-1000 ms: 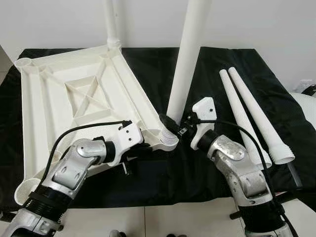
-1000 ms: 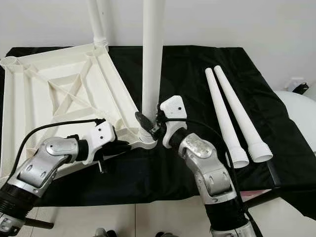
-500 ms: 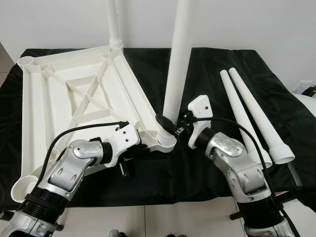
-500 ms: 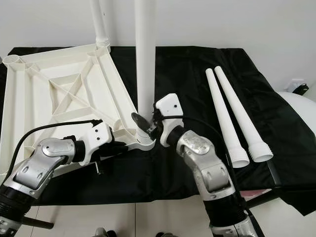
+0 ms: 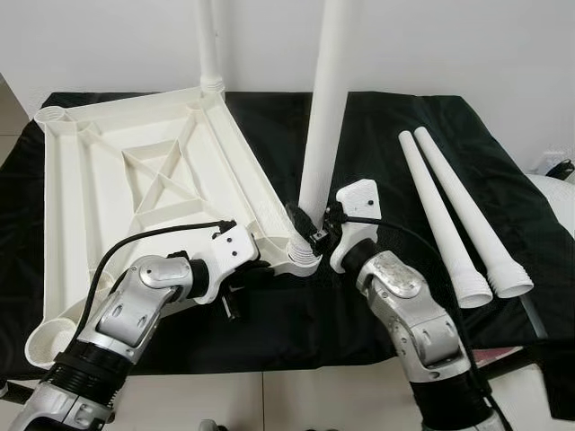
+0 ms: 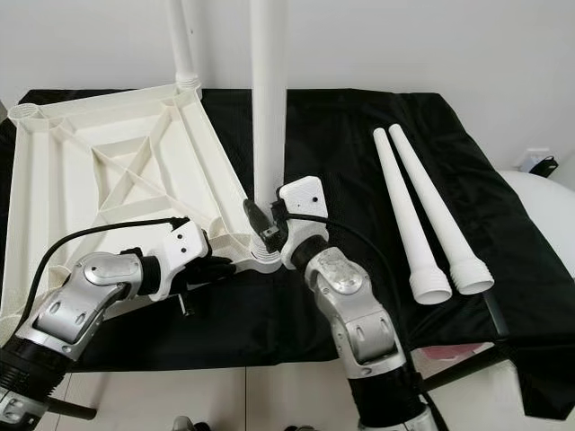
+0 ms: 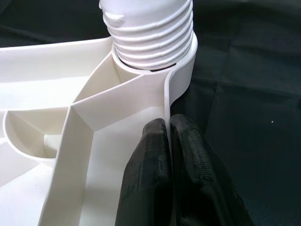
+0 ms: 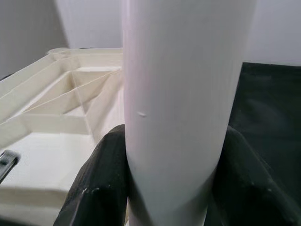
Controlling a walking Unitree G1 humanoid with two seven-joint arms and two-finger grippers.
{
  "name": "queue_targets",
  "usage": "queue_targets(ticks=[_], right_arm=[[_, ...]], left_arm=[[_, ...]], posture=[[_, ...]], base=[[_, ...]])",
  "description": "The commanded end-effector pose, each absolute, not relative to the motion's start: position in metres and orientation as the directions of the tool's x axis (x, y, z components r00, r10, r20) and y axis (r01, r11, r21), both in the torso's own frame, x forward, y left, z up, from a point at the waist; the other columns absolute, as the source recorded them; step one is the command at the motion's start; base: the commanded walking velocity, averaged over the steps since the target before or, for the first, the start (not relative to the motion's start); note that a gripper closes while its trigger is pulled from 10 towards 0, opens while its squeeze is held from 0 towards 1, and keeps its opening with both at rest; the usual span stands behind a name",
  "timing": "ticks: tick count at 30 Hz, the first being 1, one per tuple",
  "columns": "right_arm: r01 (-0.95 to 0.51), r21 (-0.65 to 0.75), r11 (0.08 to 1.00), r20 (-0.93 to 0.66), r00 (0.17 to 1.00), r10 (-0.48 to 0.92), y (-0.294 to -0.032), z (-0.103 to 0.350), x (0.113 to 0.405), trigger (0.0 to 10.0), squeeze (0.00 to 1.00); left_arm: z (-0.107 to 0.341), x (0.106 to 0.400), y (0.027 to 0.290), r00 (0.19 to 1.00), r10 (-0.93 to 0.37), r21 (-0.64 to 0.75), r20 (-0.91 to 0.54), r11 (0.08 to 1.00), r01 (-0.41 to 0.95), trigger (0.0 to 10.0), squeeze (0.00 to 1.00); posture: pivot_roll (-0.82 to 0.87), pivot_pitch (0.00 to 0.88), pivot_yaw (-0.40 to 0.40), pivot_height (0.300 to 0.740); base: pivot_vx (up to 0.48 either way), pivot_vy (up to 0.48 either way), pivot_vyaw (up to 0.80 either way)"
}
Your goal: Building children table
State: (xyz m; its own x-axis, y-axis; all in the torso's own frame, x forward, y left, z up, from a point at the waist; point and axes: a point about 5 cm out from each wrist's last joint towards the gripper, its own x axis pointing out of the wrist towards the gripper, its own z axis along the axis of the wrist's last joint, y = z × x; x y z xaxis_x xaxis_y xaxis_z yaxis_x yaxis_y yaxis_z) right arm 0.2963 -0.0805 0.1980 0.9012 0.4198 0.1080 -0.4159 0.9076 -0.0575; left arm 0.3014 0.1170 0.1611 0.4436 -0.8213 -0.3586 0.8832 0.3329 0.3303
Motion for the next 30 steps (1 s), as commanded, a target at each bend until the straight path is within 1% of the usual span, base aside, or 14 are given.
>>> queue_targets(ticks=[1, 5, 9, 14, 16, 18, 19, 20, 21, 22, 26, 30], right_arm=[[-0.186, -0.109, 0.976, -0.330, 0.933, 0.141, -0.126, 0.108, 0.294, 10.0, 0.00], [-0.174, -0.127, 0.977, -0.306, 0.943, 0.128, -0.122, 0.108, 0.291, 10.0, 0.00], [-0.128, -0.162, 0.978, -0.299, 0.951, 0.075, -0.121, 0.103, 0.286, 10.0, 0.00], [-0.105, -0.189, 0.976, -0.290, 0.956, 0.047, -0.119, 0.102, 0.283, 10.0, 0.00], [-0.090, -0.239, 0.967, -0.241, 0.970, 0.030, -0.116, 0.104, 0.281, 10.0, 0.00], [-0.087, -0.237, 0.968, -0.233, 0.972, 0.031, -0.115, 0.105, 0.280, 10.0, 0.00], [-0.093, -0.221, 0.971, -0.215, 0.976, 0.044, -0.114, 0.105, 0.279, 10.0, 0.00], [-0.142, -0.211, 0.967, -0.201, 0.975, 0.100, -0.111, 0.106, 0.278, 10.0, 0.00], [-0.142, -0.211, 0.967, -0.201, 0.975, 0.100, -0.111, 0.106, 0.278, 10.0, 0.00], [-0.225, -0.157, 0.962, -0.165, 0.966, 0.199, -0.107, 0.112, 0.275, 10.0, 0.00], [-0.259, -0.130, 0.957, -0.149, 0.960, 0.239, -0.106, 0.117, 0.274, 10.0, 0.00], [-0.296, -0.076, 0.952, -0.125, 0.950, 0.285, -0.110, 0.122, 0.276, 10.0, 0.00]], left_arm=[[0.187, 0.307, 0.118, 0.489, -0.831, 0.406, -0.266, 0.363, 0.838, 0.0, 0.00], [0.187, 0.307, 0.118, 0.490, -0.830, 0.405, -0.267, 0.365, 0.838, 0.0, 0.00], [0.187, 0.308, 0.118, 0.497, -0.826, 0.405, -0.265, 0.373, 0.835, 0.0, 0.00], [0.187, 0.309, 0.118, 0.501, -0.825, 0.404, -0.263, 0.377, 0.833, 0.0, 0.00], [0.187, 0.309, 0.117, 0.503, -0.824, 0.403, -0.259, 0.381, 0.832, 0.0, 0.00], [0.187, 0.310, 0.117, 0.503, -0.825, 0.403, -0.259, 0.381, 0.832, 0.0, 0.00], [0.187, 0.310, 0.116, 0.504, -0.824, 0.404, -0.258, 0.382, 0.831, 0.0, 0.00], [0.188, 0.310, 0.116, 0.506, -0.824, 0.405, -0.257, 0.383, 0.830, 0.0, 0.00], [0.188, 0.310, 0.116, 0.506, -0.824, 0.405, -0.257, 0.383, 0.830, 0.0, 0.00], [0.188, 0.311, 0.116, 0.507, -0.823, 0.406, -0.256, 0.385, 0.829, 0.0, 0.00], [0.188, 0.311, 0.116, 0.507, -0.823, 0.406, -0.256, 0.384, 0.829, 0.0, 0.00], [0.189, 0.312, 0.116, 0.506, -0.824, 0.408, -0.256, 0.383, 0.829, 0.0, 0.00]], posture=[[0.01, 0.163, 0.004, 0.740], [0.01, 0.163, 0.003, 0.740], [0.01, 0.165, 0.001, 0.740], [0.01, 0.167, 0.000, 0.740], [0.01, 0.167, 0.000, 0.740], [0.01, 0.167, 0.000, 0.740], [0.01, 0.167, 0.000, 0.740], [0.01, 0.167, 0.002, 0.740], [0.01, 0.167, 0.002, 0.740], [0.01, 0.167, 0.003, 0.740], [0.01, 0.167, 0.003, 0.740], [0.00, 0.166, 0.007, 0.740]], base=[[0.000, 0.000, 0.00], [0.000, 0.000, 0.00], [0.000, 0.000, 0.00], [0.000, 0.000, 0.00], [0.000, 0.000, 0.00], [0.000, 0.000, 0.00], [0.000, 0.000, 0.00], [0.000, 0.000, 0.00], [0.000, 0.000, 0.00], [0.000, 0.000, 0.00], [0.000, 0.000, 0.00], [0.000, 0.000, 0.00]])
